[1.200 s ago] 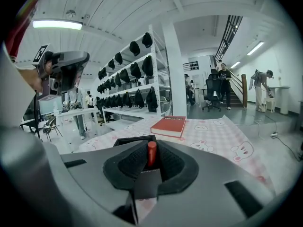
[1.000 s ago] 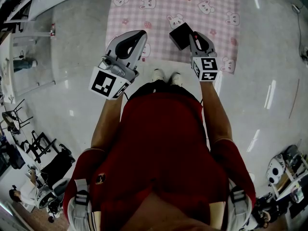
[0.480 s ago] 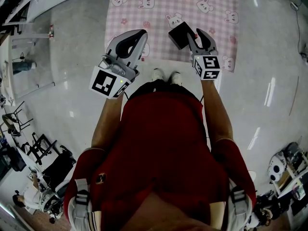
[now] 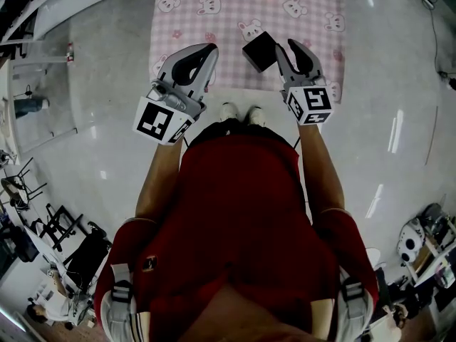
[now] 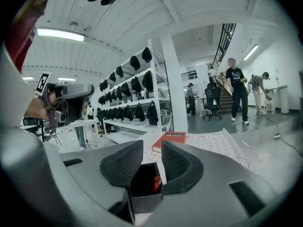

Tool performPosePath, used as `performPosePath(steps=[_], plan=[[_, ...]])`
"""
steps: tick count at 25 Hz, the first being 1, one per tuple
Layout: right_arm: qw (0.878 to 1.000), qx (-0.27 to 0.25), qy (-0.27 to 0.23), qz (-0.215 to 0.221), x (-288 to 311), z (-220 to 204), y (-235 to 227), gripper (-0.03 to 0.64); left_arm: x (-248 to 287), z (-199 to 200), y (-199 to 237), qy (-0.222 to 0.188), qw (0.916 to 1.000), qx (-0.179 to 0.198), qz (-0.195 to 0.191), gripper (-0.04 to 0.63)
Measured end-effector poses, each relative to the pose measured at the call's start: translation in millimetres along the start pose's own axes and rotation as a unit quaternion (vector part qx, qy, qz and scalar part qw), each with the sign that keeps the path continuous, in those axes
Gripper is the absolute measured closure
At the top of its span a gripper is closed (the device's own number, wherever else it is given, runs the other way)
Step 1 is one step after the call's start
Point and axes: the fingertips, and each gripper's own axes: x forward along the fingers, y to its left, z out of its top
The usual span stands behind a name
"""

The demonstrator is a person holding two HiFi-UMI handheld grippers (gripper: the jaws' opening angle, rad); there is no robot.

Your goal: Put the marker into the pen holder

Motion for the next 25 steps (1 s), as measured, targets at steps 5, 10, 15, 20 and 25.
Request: performPosePath(steps=[5, 10, 15, 20, 25], plan=[[1.000, 0.008, -0.021, 0.001, -15.7, 18.9, 4.3, 0.540, 2.7, -1.6, -6.9, -0.001, 1.0000, 0.003, -0.006, 0.589], [0.999, 0.013, -0.052, 0.002, -34.5, 46.8, 13.9, 0.586, 2.7, -1.9, -10.1, -0.005, 0.9999, 0.003, -0.012, 0.589], [0.996, 0.012, -0.084, 0.015, -52.0, 78.6, 29.4, 0.617, 5.1, -0.1, -16.0, -0.010, 0.9997, 0.002, -0.022, 0.589], [0.995, 0.011, -0.099, 0.026, -63.1, 98.2, 41.3, 0.617, 8.4, 1.9, -19.6, -0.016, 0.9994, 0.003, -0.031, 0.589], [0.994, 0.012, -0.104, 0.026, -70.0, 107.7, 47.1, 0.617, 9.3, 6.2, -22.5, -0.020, 0.9989, 0.004, -0.041, 0.589]])
